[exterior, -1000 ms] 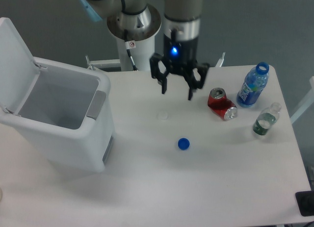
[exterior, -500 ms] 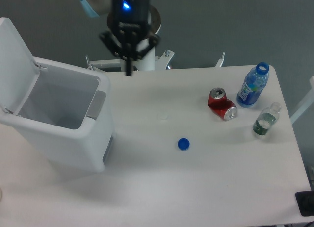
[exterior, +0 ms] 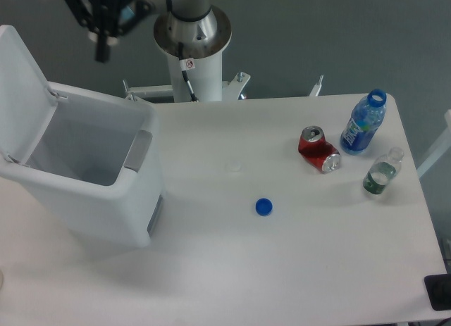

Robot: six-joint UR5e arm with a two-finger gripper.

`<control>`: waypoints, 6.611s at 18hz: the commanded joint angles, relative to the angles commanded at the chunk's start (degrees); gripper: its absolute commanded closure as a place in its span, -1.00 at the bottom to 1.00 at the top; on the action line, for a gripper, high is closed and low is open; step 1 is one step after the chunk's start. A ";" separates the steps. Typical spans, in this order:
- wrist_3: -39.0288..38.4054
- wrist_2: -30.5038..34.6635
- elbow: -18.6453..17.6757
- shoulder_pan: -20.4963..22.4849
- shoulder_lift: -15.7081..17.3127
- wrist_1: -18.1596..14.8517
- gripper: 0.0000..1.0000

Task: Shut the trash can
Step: 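Move the gripper up and over behind the open trash can lid, then lower the gripper behind the raised lid of the trash can, then push the white lid forward so it swings down over the opening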

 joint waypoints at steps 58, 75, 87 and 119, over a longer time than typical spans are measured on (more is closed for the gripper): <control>-0.09 7.01 6.50 -14.07 -9.84 0.00 1.00; 0.08 9.39 6.24 -10.56 -9.84 -0.09 1.00; 1.49 9.39 3.52 -6.25 -10.02 0.00 1.00; 3.51 12.65 2.29 -1.68 -15.99 0.00 1.00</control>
